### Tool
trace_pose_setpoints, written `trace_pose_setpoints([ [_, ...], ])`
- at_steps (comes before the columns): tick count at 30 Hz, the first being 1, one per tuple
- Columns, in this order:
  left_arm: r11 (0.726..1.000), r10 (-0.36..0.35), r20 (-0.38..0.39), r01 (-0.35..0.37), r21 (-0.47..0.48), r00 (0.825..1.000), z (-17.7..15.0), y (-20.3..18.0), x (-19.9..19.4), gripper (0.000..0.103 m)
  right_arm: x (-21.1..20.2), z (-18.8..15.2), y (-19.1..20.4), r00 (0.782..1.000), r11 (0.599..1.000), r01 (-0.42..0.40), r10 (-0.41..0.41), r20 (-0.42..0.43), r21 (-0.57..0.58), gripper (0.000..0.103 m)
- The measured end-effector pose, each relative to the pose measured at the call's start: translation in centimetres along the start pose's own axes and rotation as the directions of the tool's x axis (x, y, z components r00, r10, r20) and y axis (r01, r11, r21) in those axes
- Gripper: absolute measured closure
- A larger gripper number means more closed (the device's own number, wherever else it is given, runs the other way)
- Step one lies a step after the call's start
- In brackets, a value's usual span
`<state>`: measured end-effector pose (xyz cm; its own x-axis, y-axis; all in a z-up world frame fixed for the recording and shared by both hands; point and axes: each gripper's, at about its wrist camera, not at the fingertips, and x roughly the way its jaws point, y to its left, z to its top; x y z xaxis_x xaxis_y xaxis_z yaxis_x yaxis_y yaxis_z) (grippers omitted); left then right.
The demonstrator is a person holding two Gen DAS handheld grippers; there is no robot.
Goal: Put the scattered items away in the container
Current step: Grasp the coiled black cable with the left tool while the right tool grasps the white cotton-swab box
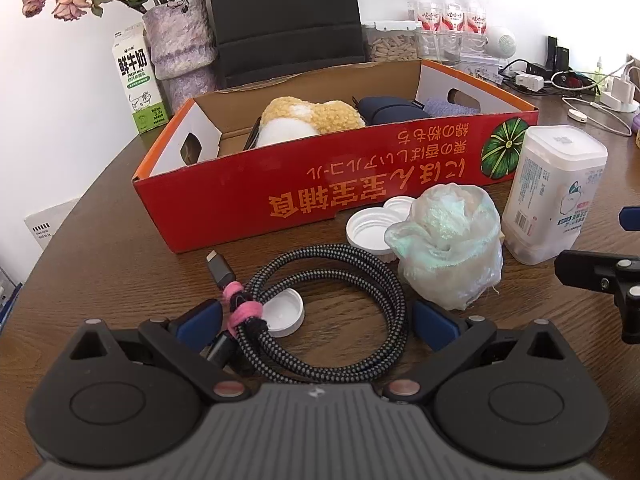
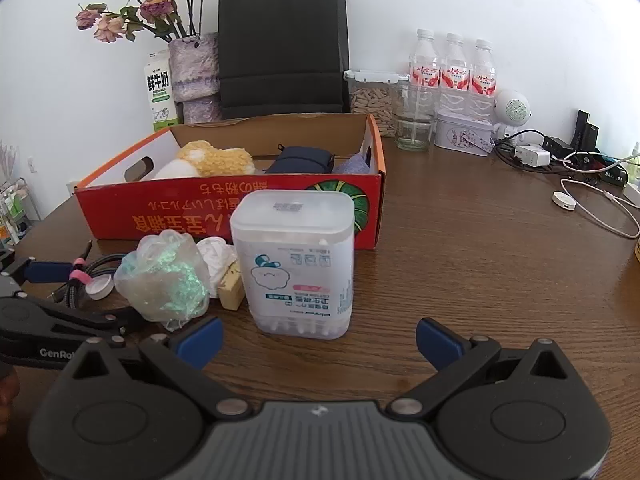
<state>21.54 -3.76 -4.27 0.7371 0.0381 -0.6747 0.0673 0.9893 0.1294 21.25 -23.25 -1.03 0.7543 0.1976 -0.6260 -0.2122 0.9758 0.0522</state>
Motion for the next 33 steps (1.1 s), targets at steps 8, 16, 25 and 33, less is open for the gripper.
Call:
trace_pose_setpoints([
  [8, 0.999, -0.009, 0.011, 0.010, -0.035, 1.000, 0.0, 0.4, -0.2, 0.009, 0.2, 0.1, 0.4, 1.000, 1.000, -0.011, 0.010, -0.004, -0.011, 0.000],
  [16, 0.997, -0.001, 0.066, 0.006, -0.072, 0.998, -0.1, 1.3, -1.6, 0.010, 0.4, 0.9, 1.2, 1.000, 1.000, -0.018, 0.018, 0.015, -0.026, 0.000],
  [25, 0.994, 0.015, 0.101, -0.004, -0.106, 0.995, 0.2, 2.5, -2.8, 0.010, 0.9, 2.3, 2.3, 0.998, 0.999, 0.008, -0.006, 0.061, -0.040, 0.002],
  [33, 0.991, 0.015, 0.111, 0.000, -0.131, 0.994, 0.2, 3.4, -3.0, 0.010, 2.9, 3.1, 2.0, 0.999, 0.999, 0.042, -0.042, 0.028, -0.009, 0.022],
])
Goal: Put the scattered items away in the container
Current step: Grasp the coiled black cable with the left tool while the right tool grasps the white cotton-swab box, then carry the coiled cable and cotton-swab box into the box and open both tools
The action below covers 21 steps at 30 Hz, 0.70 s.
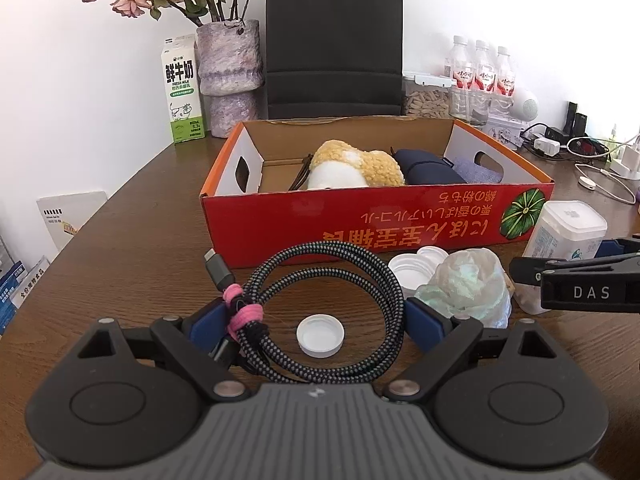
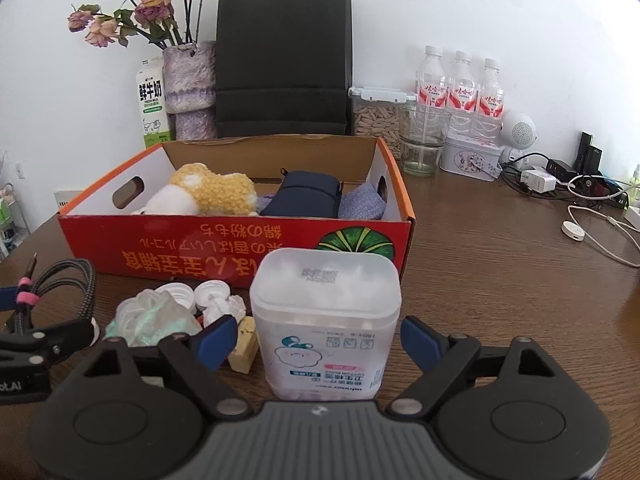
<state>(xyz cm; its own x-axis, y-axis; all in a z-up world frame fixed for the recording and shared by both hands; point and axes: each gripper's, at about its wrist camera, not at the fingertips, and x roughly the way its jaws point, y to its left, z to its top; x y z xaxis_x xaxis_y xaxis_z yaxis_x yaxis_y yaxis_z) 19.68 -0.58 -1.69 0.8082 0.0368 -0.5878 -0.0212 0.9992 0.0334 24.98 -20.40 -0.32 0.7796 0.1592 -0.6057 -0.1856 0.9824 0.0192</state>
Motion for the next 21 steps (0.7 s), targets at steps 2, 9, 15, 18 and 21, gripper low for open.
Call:
trace_pose_setpoints([
  [2, 1.000, -0.003, 0.004, 0.003, 0.002, 1.000, 0.0, 0.0, -0.1, 0.010, 0.2, -0.1, 0.1, 1.000, 1.000, 0.003, -0.003, -0.006, -0.001, 0.029],
  [9, 1.000, -0.003, 0.012, 0.003, -0.003, 1.000, 0.1, 0.0, -0.3, 0.010, 0.0, -0.4, -0.2, 1.000, 1.000, -0.010, 0.010, 0.004, -0.002, 0.038],
  [15, 1.000, -0.005, 0.022, 0.005, 0.001, 1.000, 0.4, 0.0, -0.6, 0.010, -0.9, -0.4, 0.1, 0.999, 1.000, -0.019, 0.020, 0.042, -0.023, 0.039],
  [18, 1.000, -0.008, 0.030, 0.008, 0.001, 1.000, 0.6, 0.1, -0.7, 0.010, -1.5, -0.2, 0.1, 0.998, 1.000, -0.017, 0.018, 0.061, -0.026, 0.039],
  [21, 1.000, -0.012, 0.049, 0.012, -0.002, 0.999, 1.2, 0.1, -1.0, 0.010, -2.1, 0.2, 0.1, 0.996, 0.999, -0.015, 0.018, 0.087, -0.034, 0.039],
])
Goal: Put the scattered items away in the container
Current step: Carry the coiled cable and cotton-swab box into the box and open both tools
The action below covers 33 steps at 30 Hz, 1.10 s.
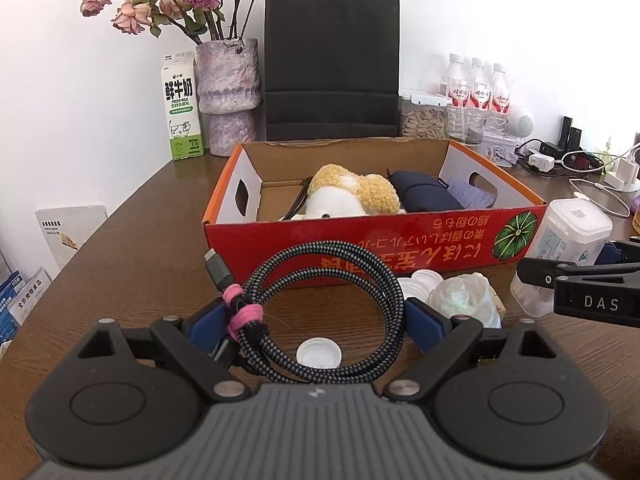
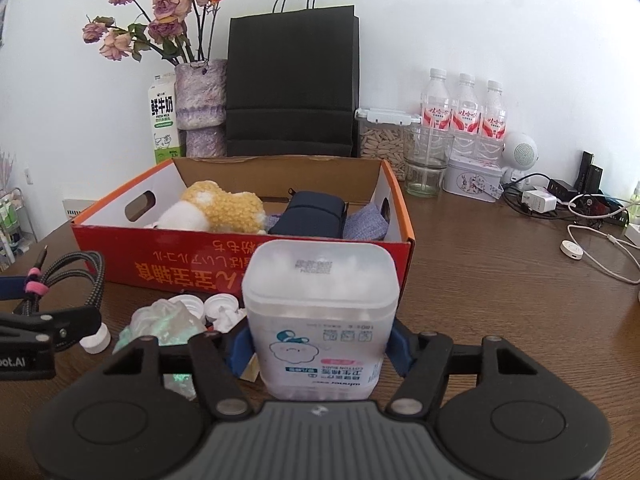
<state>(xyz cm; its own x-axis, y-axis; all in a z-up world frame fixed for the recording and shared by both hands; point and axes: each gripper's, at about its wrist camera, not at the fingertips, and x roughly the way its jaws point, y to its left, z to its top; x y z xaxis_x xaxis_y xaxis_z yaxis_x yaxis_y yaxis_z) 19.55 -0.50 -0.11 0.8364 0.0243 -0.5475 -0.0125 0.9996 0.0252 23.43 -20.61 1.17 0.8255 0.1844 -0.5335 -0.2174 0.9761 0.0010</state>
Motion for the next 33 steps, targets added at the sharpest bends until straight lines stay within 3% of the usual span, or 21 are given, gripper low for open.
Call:
trace_pose_setpoints([
  [10, 1.000, -0.014, 0.082, 0.016, -0.016, 0.996, 3.0, 0.0, -0.3, 0.010, -1.2, 3.9, -0.5, 0.993, 0.999, -0.032, 0.033, 0.114, -0.006, 0.039],
  [20, 0.998, -0.024, 0.178, 0.034, -0.055, 0.984, 7.1, 0.0, 1.6, 0.010, 0.5, 7.5, -0.6, 0.979, 0.998, -0.064, 0.060, 0.196, 0.017, 0.039],
  [29, 0.999, -0.025, 0.183, 0.033, -0.041, 0.983, 9.4, 0.1, 5.4, 0.010, 4.6, 9.9, -0.5, 0.981, 0.997, -0.068, 0.060, 0.187, 0.036, 0.039],
  [33, 0.998, -0.016, 0.148, 0.025, -0.057, 0.989, 10.1, 0.7, 7.6, 0.010, 6.4, 10.3, -0.7, 0.985, 0.997, -0.057, 0.047, 0.169, 0.055, 0.039],
])
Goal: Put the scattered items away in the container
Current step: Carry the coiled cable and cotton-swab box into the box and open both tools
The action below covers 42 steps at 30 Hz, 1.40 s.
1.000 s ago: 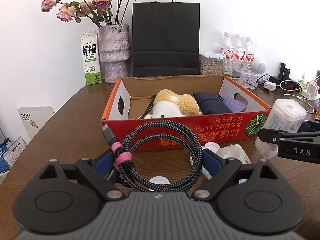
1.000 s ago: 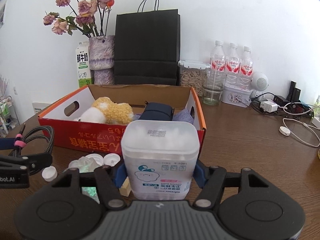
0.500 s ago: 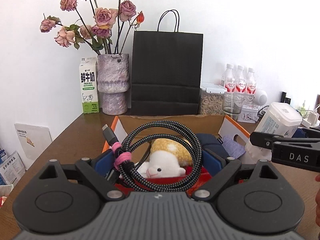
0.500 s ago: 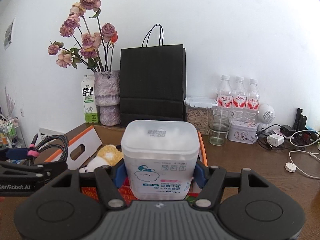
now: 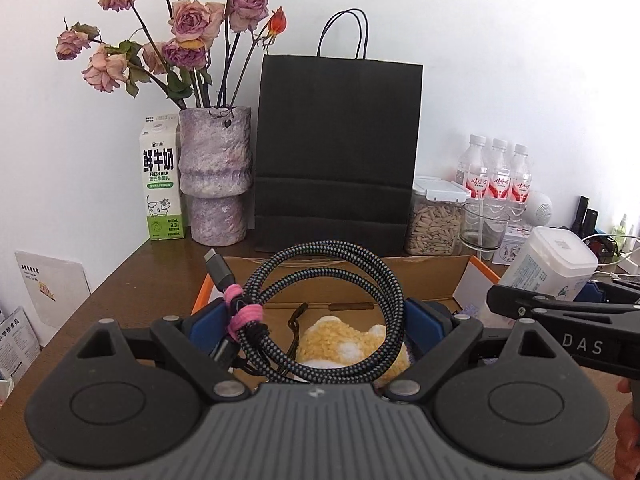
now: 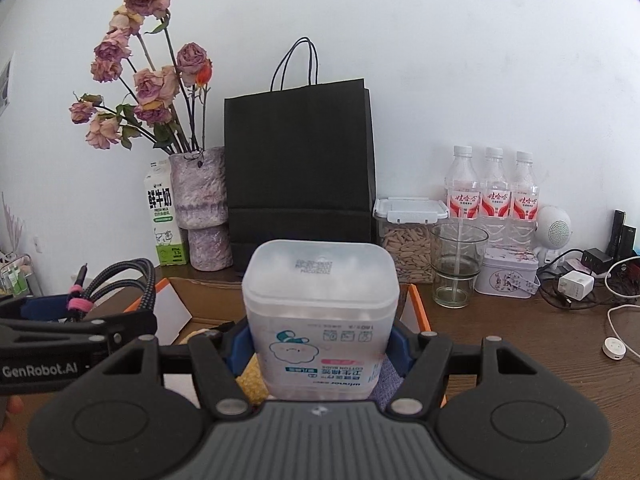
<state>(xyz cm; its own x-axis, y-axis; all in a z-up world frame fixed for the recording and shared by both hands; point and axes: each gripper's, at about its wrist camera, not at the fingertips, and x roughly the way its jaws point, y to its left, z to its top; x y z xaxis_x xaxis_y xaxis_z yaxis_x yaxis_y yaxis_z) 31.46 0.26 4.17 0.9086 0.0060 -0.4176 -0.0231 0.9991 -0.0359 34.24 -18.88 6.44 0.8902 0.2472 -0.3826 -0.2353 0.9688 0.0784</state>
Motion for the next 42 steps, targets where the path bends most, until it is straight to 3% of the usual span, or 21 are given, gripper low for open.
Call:
trace_pose_setpoints([
  [8, 0.999, 0.038, -0.065, -0.037, 0.025, 0.997, -0.5, 0.4, 3.7, 0.010, 3.8, -1.1, -0.1, 0.990, 0.999, -0.029, 0.025, -0.138, -0.022, 0.039],
  [18, 0.998, 0.055, -0.113, -0.051, 0.035, 0.992, -0.9, 0.4, 6.0, 0.008, 6.6, -0.7, 0.2, 0.979, 0.998, -0.051, 0.042, -0.200, -0.043, 0.038],
  [22, 0.997, 0.081, -0.088, -0.080, 0.022, 0.993, -0.7, 0.8, 5.7, 0.000, 6.7, -0.4, -0.2, 0.981, 0.999, -0.027, 0.018, -0.192, -0.045, 0.014],
  [26, 0.995, 0.100, -0.038, -0.099, 0.027, 0.994, -0.4, 0.7, 4.8, 0.000, 6.4, -0.1, -0.7, 0.982, 0.999, -0.042, 0.040, -0.184, -0.010, 0.006],
  [42, 0.997, 0.081, -0.004, -0.081, 0.016, 0.997, 0.0, 0.4, 3.1, 0.000, 3.4, 0.8, 0.3, 0.995, 0.997, -0.020, 0.012, -0.098, -0.079, 0.004],
])
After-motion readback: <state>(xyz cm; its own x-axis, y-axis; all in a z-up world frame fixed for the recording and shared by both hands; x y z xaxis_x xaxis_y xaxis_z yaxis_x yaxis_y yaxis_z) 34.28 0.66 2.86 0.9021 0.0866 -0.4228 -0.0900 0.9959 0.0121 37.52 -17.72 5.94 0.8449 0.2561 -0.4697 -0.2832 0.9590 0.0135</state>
